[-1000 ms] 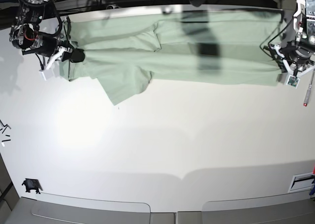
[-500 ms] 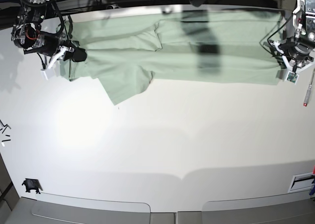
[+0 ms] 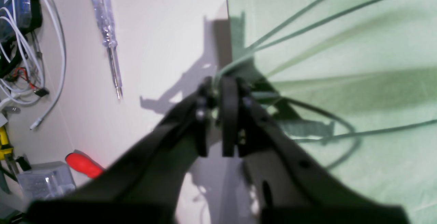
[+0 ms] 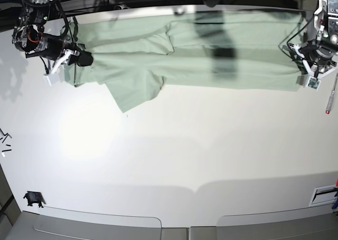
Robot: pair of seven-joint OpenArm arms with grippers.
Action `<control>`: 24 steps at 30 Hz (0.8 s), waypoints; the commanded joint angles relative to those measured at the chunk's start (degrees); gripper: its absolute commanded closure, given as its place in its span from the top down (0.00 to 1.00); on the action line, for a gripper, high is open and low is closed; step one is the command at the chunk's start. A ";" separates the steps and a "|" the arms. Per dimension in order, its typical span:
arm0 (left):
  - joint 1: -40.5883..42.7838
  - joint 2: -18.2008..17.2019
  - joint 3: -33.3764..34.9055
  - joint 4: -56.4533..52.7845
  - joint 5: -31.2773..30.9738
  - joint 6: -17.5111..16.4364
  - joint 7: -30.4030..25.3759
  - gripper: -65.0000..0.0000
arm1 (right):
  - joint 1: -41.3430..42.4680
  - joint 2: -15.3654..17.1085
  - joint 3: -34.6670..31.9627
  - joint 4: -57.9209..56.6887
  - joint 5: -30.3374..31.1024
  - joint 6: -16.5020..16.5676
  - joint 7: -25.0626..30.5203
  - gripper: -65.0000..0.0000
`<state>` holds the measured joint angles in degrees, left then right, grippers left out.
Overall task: Fold the T-shirt properly
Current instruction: 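Hold the folded shirt edge with both grippers and adjust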
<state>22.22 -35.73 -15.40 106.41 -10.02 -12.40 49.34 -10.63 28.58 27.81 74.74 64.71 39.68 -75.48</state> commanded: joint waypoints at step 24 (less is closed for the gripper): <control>-0.46 -0.96 -0.66 0.94 2.43 3.48 -5.81 0.26 | 9.86 2.71 8.17 0.79 7.89 0.32 2.32 0.19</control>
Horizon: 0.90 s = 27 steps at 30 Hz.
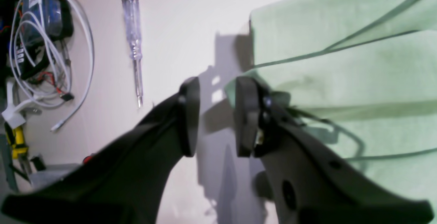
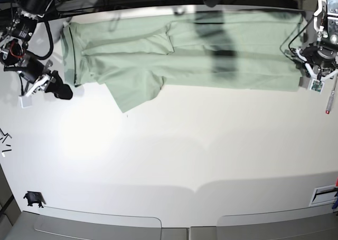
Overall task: Fold the T-shirt properly
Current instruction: 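Hold the folded shirt edge with both grippers and adjust, then release the shirt end with the right gripper and press it flat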
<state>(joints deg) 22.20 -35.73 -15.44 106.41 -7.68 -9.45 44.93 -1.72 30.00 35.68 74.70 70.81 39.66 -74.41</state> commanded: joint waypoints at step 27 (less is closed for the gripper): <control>-0.42 7.15 -0.61 0.94 -0.94 0.50 -2.97 0.26 | 3.78 -1.81 -12.83 0.83 -18.10 0.34 21.24 0.43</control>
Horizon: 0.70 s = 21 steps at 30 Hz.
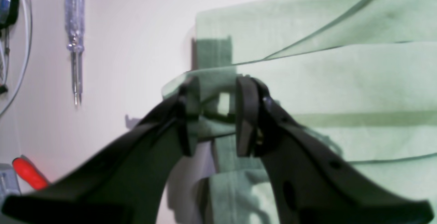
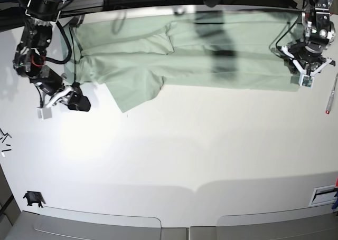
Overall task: Fold the T-shirt properly
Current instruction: 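Release the shirt end with the right gripper and press it flat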
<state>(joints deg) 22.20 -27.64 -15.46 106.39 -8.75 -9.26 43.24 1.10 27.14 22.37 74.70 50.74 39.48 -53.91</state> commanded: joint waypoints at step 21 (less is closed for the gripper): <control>-0.42 -0.94 -0.57 0.96 0.13 0.31 -1.29 0.26 | 9.68 -8.48 -13.51 -8.85 -20.57 0.52 13.16 0.43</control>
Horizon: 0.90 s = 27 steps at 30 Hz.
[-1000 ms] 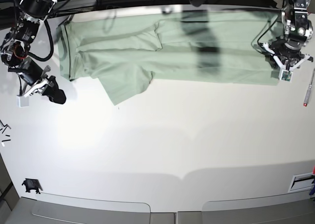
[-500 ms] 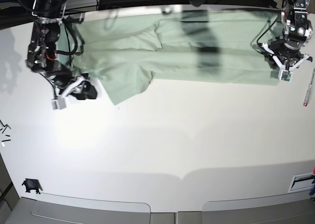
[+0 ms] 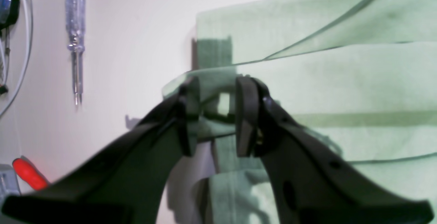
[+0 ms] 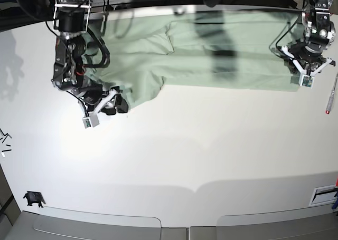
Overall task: Fold the T-shirt properly
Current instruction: 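Release the shirt end with the right gripper and press it flat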
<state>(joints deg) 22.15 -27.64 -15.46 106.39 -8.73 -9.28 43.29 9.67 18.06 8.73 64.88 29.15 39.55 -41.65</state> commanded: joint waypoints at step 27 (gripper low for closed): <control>-0.39 -0.96 -0.59 0.96 0.15 0.33 -1.36 0.26 | -3.41 -0.94 0.28 16.00 20.46 0.45 -20.63 0.00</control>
<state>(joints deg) 22.09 -27.62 -15.49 106.39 -8.78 -9.21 43.22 5.32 16.58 8.73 80.27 48.34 39.31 -63.20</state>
